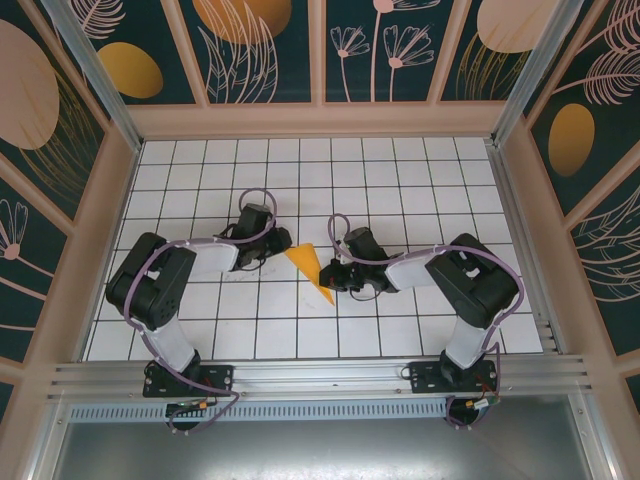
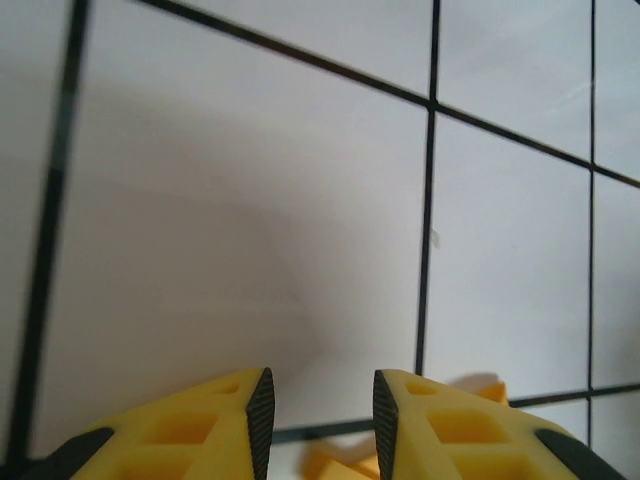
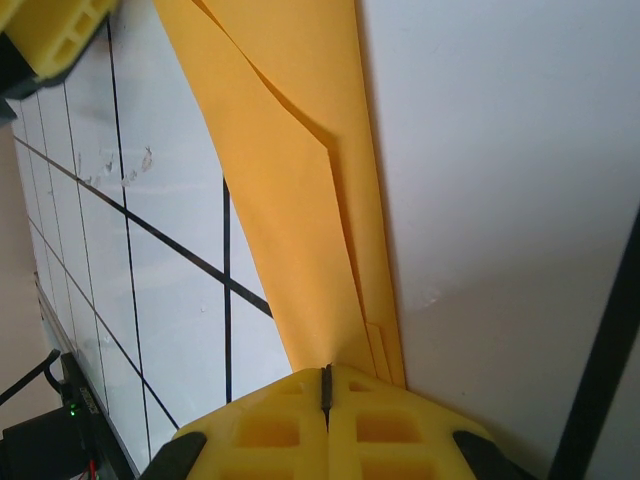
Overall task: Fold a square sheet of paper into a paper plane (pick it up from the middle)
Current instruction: Fold the wing for the fifth time at the center of the table.
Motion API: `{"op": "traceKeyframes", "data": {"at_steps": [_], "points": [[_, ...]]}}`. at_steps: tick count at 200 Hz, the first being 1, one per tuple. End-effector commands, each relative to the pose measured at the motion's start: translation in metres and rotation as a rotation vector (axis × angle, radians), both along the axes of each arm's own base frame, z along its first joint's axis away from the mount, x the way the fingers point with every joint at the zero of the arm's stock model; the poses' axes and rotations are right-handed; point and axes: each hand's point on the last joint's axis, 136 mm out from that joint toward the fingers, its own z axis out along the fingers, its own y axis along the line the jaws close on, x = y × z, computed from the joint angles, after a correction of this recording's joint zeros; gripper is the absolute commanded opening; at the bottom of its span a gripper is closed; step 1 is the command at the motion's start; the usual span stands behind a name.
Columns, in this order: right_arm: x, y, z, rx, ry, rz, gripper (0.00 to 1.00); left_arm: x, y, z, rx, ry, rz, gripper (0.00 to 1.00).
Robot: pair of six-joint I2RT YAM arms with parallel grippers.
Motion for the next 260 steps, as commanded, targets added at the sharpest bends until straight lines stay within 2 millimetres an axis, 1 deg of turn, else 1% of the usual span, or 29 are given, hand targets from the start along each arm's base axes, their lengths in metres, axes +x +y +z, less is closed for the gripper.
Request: {"op": "traceKeyframes", "data": {"at_steps": [1,5,10,11,13,22,41,52,62,82,103,108,110,114,126,150,177,196,212,233,260], "points": [[-0.029,-0.041,-0.059,-0.224,0.151,-0.029,0.0,0.008,0.007,0.012,0.053,-0.025,-0.003,0.36],[-0.028,-0.041,-0.058,-0.222,0.15,-0.028,0.0,0.009,0.006,0.017,0.048,-0.033,-0.006,0.36],[-0.028,-0.041,-0.058,-0.22,0.149,-0.03,0.0,0.009,0.005,0.017,0.042,-0.03,-0.01,0.37],[-0.028,-0.04,-0.057,-0.22,0.149,-0.03,0.0,0.01,0.004,0.024,0.035,-0.044,-0.011,0.37],[-0.028,-0.04,-0.057,-0.219,0.15,-0.03,0.0,0.01,0.003,0.03,0.024,-0.057,-0.014,0.37],[-0.028,-0.039,-0.057,-0.216,0.15,-0.031,0.0,0.009,-0.003,0.043,-0.014,-0.082,-0.033,0.38],[-0.025,-0.037,-0.056,-0.209,0.152,-0.037,0.0,0.0,-0.026,0.069,-0.159,-0.119,-0.125,0.36],[-0.024,-0.036,-0.055,-0.203,0.151,-0.04,0.0,-0.008,-0.038,0.076,-0.239,-0.121,-0.167,0.33],[-0.023,-0.035,-0.054,-0.197,0.151,-0.042,0.0,-0.016,-0.049,0.077,-0.29,-0.108,-0.204,0.31],[-0.022,-0.034,-0.053,-0.2,0.15,-0.047,0.0,-0.032,-0.068,0.065,-0.329,-0.063,-0.265,0.29],[-0.02,-0.033,-0.051,-0.197,0.147,-0.049,0.0,-0.04,-0.082,0.05,-0.346,-0.035,-0.294,0.29],[-0.02,-0.033,-0.05,-0.196,0.145,-0.049,0.0,-0.04,-0.084,0.052,-0.36,-0.042,-0.297,0.29],[-0.02,-0.033,-0.051,-0.196,0.145,-0.049,0.0,-0.041,-0.084,0.043,-0.357,-0.023,-0.294,0.29],[-0.02,-0.033,-0.05,-0.194,0.143,-0.049,0.0,-0.042,-0.085,0.038,-0.358,-0.011,-0.291,0.29],[-0.019,-0.033,-0.048,-0.194,0.141,-0.051,0.0,-0.041,-0.083,0.027,-0.348,0.005,-0.268,0.28],[-0.018,-0.03,-0.042,-0.178,0.129,-0.049,0.0,-0.042,-0.072,0.001,-0.289,0.041,-0.22,0.27],[-0.011,-0.022,-0.026,-0.135,0.094,-0.042,0.01,-0.044,-0.056,-0.025,-0.207,0.078,-0.158,0.26],[-0.005,-0.016,-0.01,-0.101,0.061,-0.043,0.03,-0.048,-0.047,-0.04,-0.163,0.115,-0.129,0.25],[0.0,-0.009,0.007,-0.066,0.02,-0.037,0.04,-0.052,-0.043,-0.047,-0.147,0.129,-0.117,0.24],[0.005,0.005,0.027,-0.006,-0.02,-0.005,0.05,-0.053,-0.042,-0.049,-0.144,0.138,-0.116,0.24],[0.003,0.024,0.033,0.014,-0.04,0.055,0.05,-0.054,-0.041,-0.051,-0.138,0.145,-0.117,0.24]]}}
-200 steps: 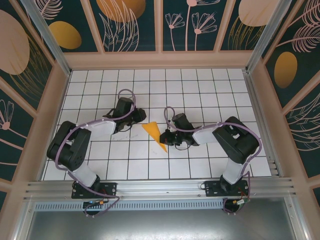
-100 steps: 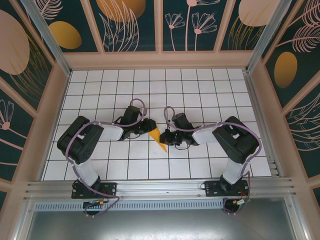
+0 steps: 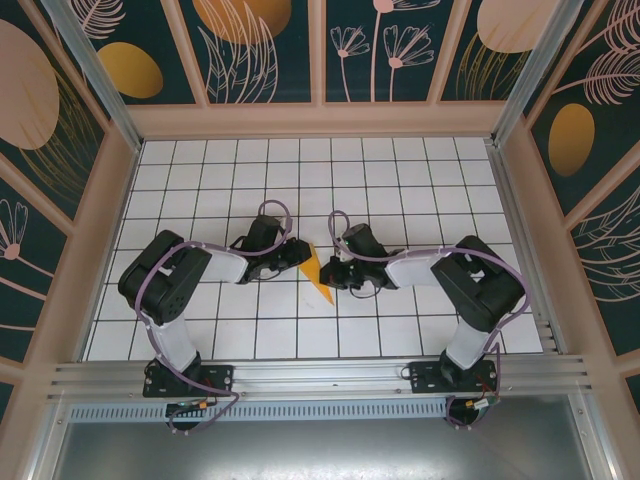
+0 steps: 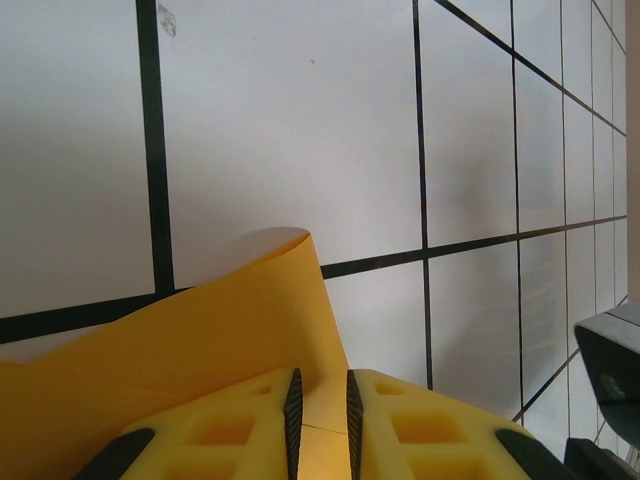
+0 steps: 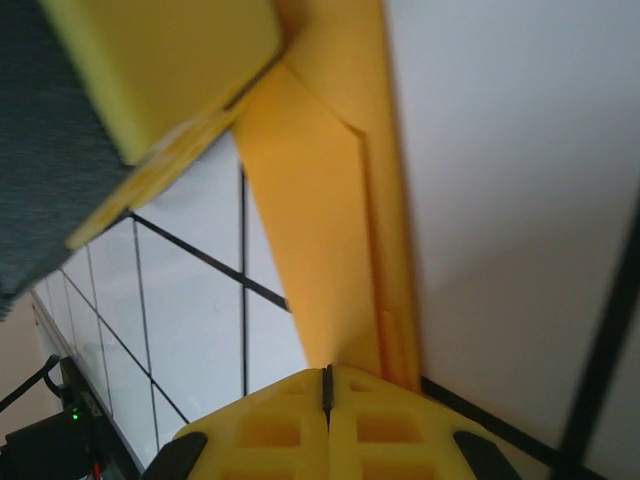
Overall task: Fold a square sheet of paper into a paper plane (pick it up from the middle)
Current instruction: Fold the wing for the fifth time at the center of the table.
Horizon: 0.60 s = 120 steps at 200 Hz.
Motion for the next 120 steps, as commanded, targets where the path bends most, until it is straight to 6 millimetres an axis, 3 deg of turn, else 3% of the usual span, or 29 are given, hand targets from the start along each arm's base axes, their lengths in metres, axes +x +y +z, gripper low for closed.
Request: {"op": "traceKeyframes", "data": {"at_steps": [1,41,94,120], "points": [[0.0,0.02,0.017,0.03,-0.037,0.058,0.05,-0.012,0.029,-0.048,0.147,0.096,0.065,0.23],[-0.002,0.033,0.01,0.005,-0.04,0.095,0.06,-0.011,0.027,-0.047,0.148,0.098,0.058,0.23],[-0.008,0.006,-0.034,-0.147,0.039,0.055,0.06,-0.011,0.029,-0.049,0.167,0.1,0.057,0.23],[-0.014,-0.003,-0.04,-0.126,0.072,0.035,0.06,-0.012,0.033,-0.051,0.185,0.1,0.066,0.21]]}}
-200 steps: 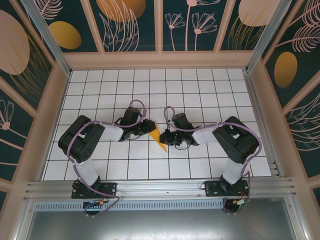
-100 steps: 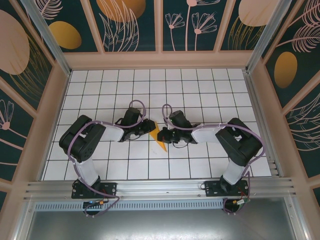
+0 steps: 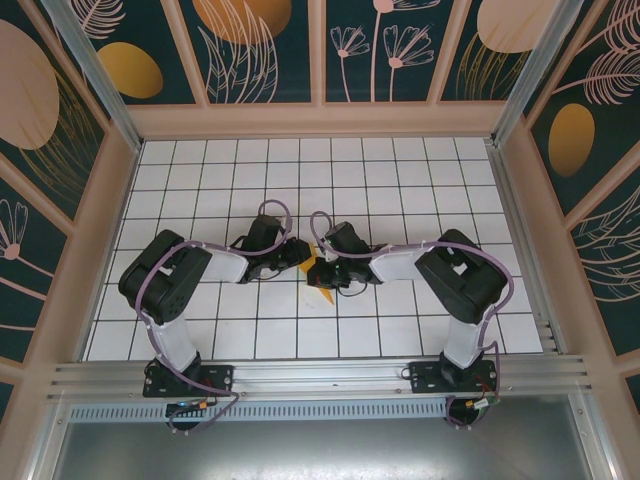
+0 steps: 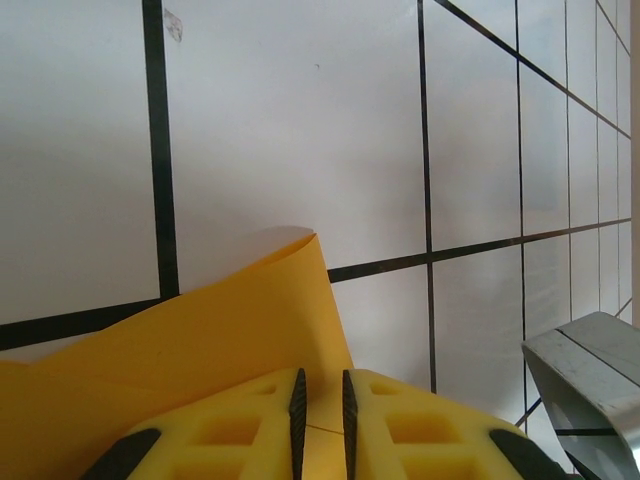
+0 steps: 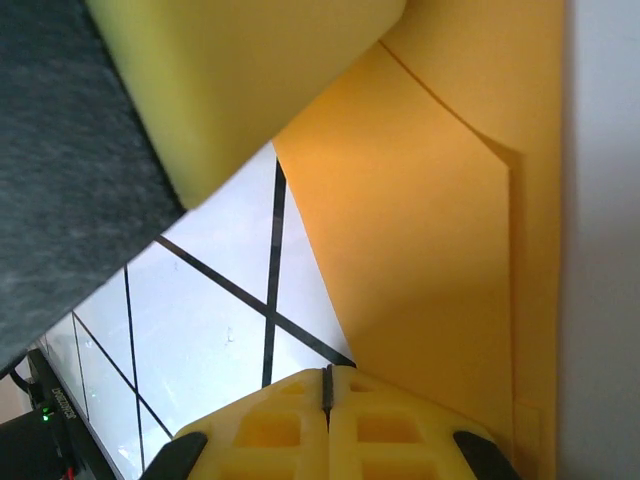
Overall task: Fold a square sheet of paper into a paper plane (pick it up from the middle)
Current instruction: Fold the wing for the fifth time at the center of the table.
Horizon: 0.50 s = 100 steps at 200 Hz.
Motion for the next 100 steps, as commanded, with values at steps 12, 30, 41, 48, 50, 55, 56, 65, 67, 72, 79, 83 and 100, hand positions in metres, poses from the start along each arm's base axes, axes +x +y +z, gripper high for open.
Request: {"op": "traceKeyframes", "data": {"at_steps": [12,30,41,48,50,55,56,65,67,72,79,83,100], "points": [[-0.015,-0.027,-0.024,-0.063,0.069,-0.035,0.06,-0.015,0.035,-0.054,0.188,0.105,0.064,0.2],[-0.018,-0.03,-0.02,-0.045,0.071,-0.04,0.06,-0.017,0.04,-0.057,0.198,0.113,0.076,0.19],[-0.019,-0.031,-0.017,-0.026,0.074,-0.038,0.07,-0.018,0.043,-0.059,0.197,0.117,0.085,0.19],[-0.021,-0.033,-0.016,-0.023,0.076,-0.041,0.07,-0.018,0.044,-0.06,0.194,0.119,0.088,0.19],[-0.021,-0.033,-0.016,-0.023,0.078,-0.042,0.07,-0.019,0.045,-0.061,0.196,0.122,0.089,0.19],[-0.023,-0.035,-0.016,-0.023,0.082,-0.045,0.07,-0.019,0.046,-0.061,0.195,0.123,0.09,0.19],[-0.023,-0.036,-0.016,-0.023,0.082,-0.045,0.07,-0.019,0.046,-0.062,0.195,0.124,0.09,0.19],[-0.025,-0.038,-0.016,-0.021,0.084,-0.045,0.07,-0.019,0.047,-0.062,0.196,0.126,0.093,0.19],[-0.026,-0.038,-0.016,-0.02,0.085,-0.043,0.07,-0.019,0.047,-0.063,0.196,0.128,0.093,0.19],[-0.028,-0.04,-0.017,-0.023,0.09,-0.044,0.08,-0.019,0.048,-0.063,0.196,0.128,0.093,0.19],[-0.031,-0.042,-0.018,-0.029,0.095,-0.044,0.08,-0.02,0.048,-0.063,0.197,0.129,0.092,0.18],[-0.032,-0.044,-0.019,-0.032,0.098,-0.045,0.08,-0.019,0.048,-0.064,0.198,0.129,0.093,0.19],[-0.04,-0.051,-0.023,-0.048,0.111,-0.046,0.08,-0.019,0.049,-0.064,0.199,0.132,0.096,0.18]]}}
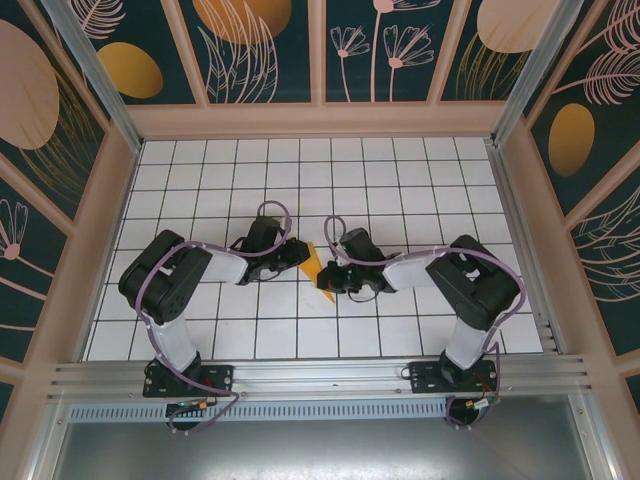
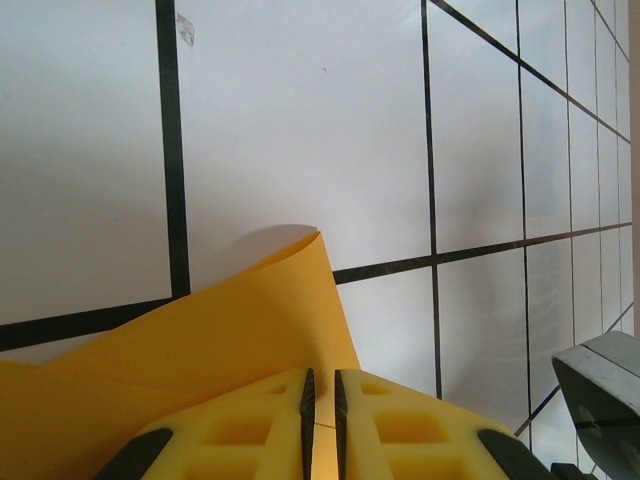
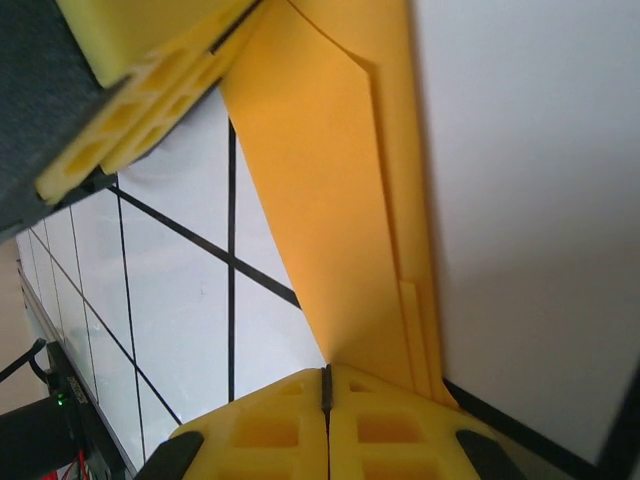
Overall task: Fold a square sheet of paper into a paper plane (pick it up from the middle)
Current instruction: Fold the wing for the fifth time at the center of the table.
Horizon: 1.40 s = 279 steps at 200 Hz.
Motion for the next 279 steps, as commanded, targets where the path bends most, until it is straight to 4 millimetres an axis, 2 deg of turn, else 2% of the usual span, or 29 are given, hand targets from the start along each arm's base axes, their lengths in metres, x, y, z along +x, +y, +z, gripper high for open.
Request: {"op": "traceKeyframes", "data": {"at_steps": [1,68,99,138,163,187,204,247,279], "points": [[-0.03,-0.027,-0.024,-0.092,0.112,-0.004,0.08,-0.019,0.047,-0.063,0.197,0.144,0.088,0.18],[-0.049,-0.058,-0.029,-0.167,0.108,-0.02,0.08,-0.02,0.045,-0.064,0.195,0.148,0.08,0.19],[-0.037,-0.05,-0.005,-0.13,0.046,-0.021,0.09,-0.02,0.045,-0.064,0.195,0.149,0.075,0.19],[-0.021,-0.027,0.04,-0.022,-0.059,0.008,0.09,-0.021,0.044,-0.063,0.192,0.149,0.066,0.19],[-0.018,-0.014,0.053,0.025,-0.086,0.043,0.09,-0.021,0.042,-0.063,0.187,0.151,0.062,0.19],[-0.017,-0.002,0.048,0.038,-0.067,0.065,0.1,-0.022,0.042,-0.063,0.187,0.152,0.059,0.19],[-0.018,0.001,0.036,0.005,-0.037,0.067,0.09,-0.021,0.042,-0.062,0.184,0.152,0.061,0.2],[-0.031,-0.017,-0.007,-0.096,0.057,0.055,0.09,-0.021,0.042,-0.062,0.188,0.153,0.058,0.2],[-0.047,-0.035,-0.023,-0.124,0.108,0.032,0.09,-0.021,0.044,-0.063,0.198,0.15,0.063,0.19]]}}
